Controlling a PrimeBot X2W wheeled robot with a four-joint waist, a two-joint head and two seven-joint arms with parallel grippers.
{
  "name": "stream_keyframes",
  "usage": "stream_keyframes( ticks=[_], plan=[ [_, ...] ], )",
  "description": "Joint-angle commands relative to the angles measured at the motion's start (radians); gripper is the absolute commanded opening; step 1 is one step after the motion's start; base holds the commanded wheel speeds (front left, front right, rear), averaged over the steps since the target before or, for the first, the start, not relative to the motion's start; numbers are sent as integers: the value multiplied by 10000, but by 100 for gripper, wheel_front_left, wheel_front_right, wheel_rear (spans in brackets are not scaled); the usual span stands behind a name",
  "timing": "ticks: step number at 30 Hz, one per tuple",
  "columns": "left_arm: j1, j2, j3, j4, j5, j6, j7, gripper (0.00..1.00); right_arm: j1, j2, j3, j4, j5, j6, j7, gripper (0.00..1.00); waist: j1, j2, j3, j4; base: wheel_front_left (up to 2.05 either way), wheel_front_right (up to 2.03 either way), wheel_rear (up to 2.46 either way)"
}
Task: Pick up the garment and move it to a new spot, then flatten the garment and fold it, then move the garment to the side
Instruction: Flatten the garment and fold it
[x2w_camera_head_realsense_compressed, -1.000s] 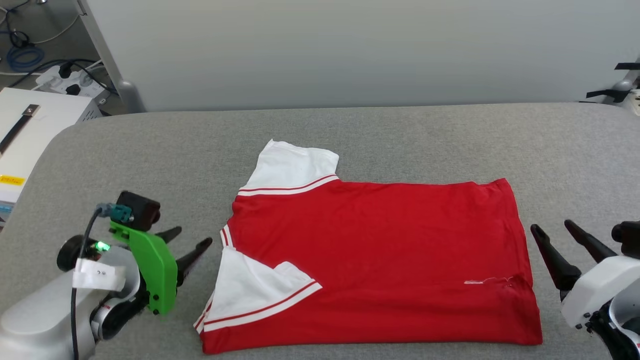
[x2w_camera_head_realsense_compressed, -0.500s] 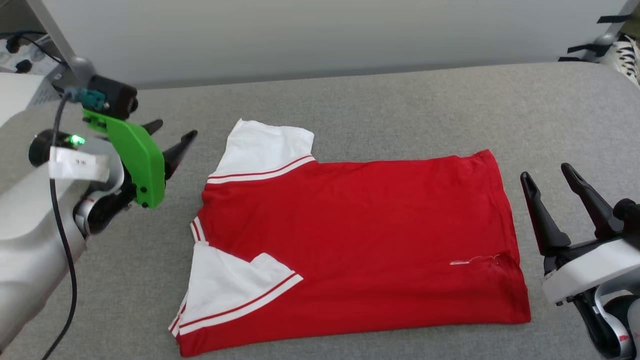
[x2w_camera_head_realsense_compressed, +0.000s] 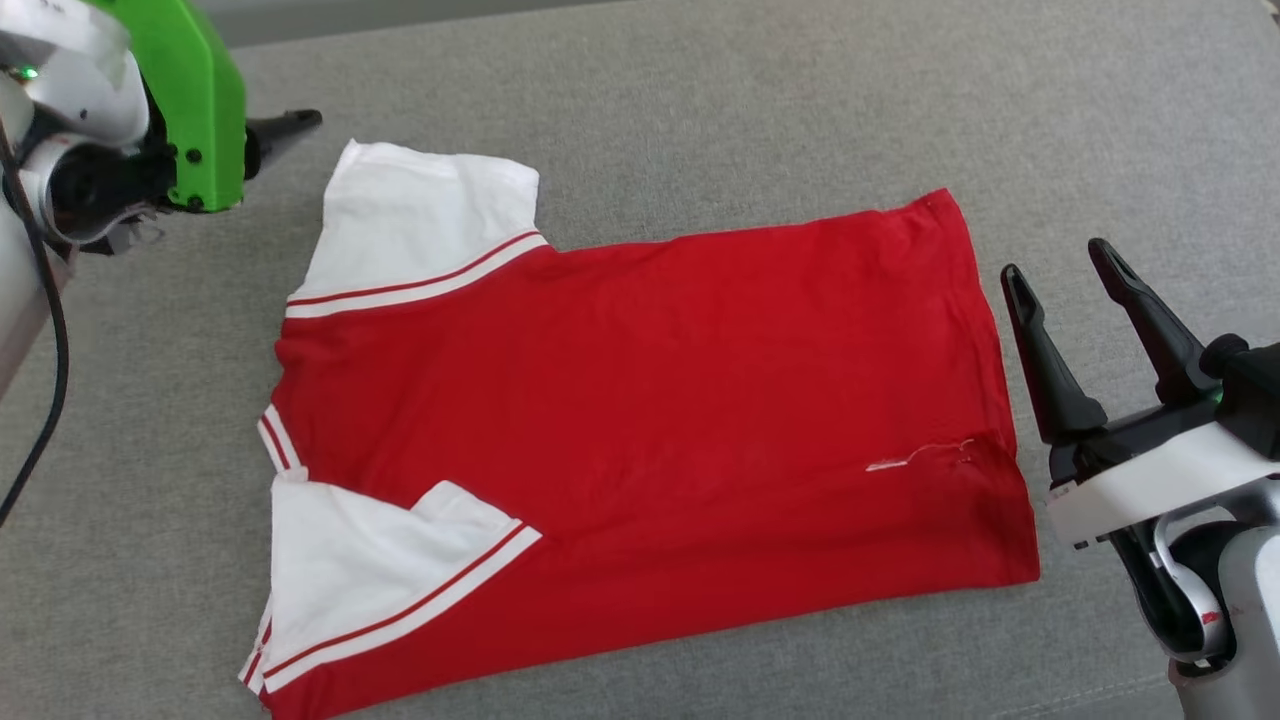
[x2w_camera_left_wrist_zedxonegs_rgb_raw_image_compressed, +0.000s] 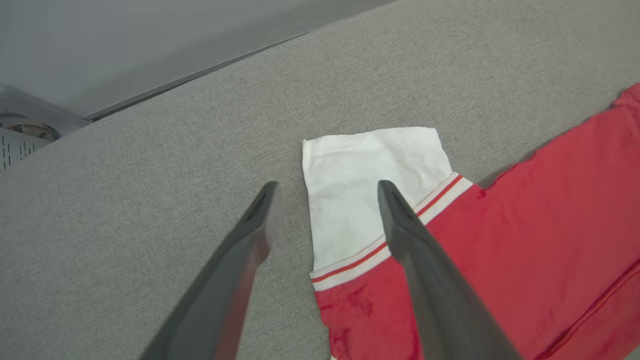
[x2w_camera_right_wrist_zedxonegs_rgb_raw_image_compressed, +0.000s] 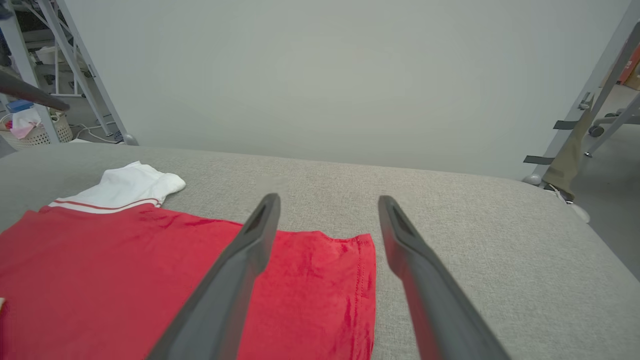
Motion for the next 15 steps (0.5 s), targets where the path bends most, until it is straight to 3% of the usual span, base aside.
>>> stream_keyframes(
  ticks=[1, 5, 15],
  plan=[
    [-336, -87, -51, 171, -4, 9, 192, 100, -260, 37, 88, 59, -60, -7, -113, 100, -1, 0, 1033, -656, 0, 0, 0],
    [-727, -243, -149, 533, 32, 46, 711, 100, -630, 51, 210, 227, -56, -7, -273, 100, -1, 0, 1483, -849, 0, 0, 0],
    [-818, -362, -859, 1268, 790, -37, 819, 100, -1152, 110, 449, 685, 22, -7, -632, 100, -1, 0, 2014, -1026, 0, 0, 0]
  ],
)
